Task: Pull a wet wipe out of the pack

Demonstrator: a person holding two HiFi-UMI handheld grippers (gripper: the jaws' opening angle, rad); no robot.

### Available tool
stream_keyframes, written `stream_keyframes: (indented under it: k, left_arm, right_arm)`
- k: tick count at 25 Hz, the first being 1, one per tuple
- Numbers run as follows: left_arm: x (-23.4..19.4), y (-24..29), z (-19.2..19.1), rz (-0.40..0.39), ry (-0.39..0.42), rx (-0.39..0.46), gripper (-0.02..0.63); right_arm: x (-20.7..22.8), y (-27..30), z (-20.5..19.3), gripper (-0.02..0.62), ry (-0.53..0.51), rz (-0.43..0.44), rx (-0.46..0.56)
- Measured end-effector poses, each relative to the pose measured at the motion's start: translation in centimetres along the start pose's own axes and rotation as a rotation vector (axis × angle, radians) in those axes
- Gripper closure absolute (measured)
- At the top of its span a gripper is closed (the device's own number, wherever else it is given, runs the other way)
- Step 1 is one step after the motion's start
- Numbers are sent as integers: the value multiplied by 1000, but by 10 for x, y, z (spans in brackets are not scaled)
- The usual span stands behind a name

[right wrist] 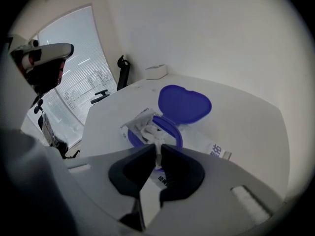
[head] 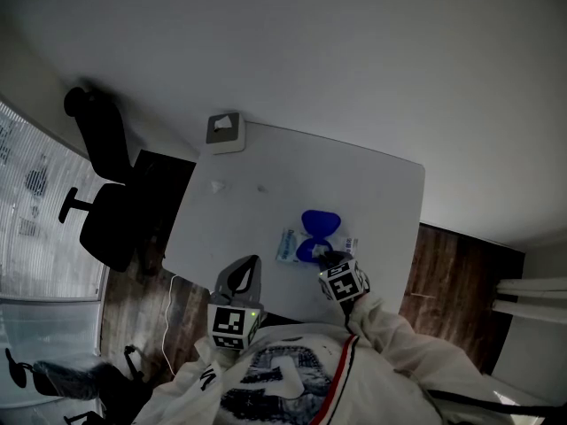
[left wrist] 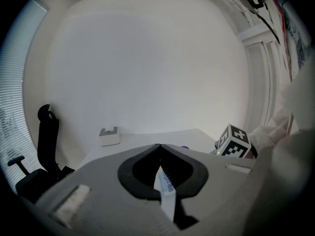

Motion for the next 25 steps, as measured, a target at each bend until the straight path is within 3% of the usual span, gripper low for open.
stream_keyframes:
  k: [12, 25]
  left_arm:
    - [-5, -4, -5, -1, -9, -1, 601]
    - [-9, -8, -9, -23, -22, 2, 601]
  right_arm:
    - [0, 3, -4, 578, 14, -40, -2]
    - [0, -12, 4, 580, 117, -98, 67]
Point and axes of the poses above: the fingertips, and each gripper's own axes: y forward along the fingers, x to its right, z out of its top, the point moved 5 cm from there along -y, backward along the fingers, and after that the axes turned 15 degrees about x, right-handed, at the moved point
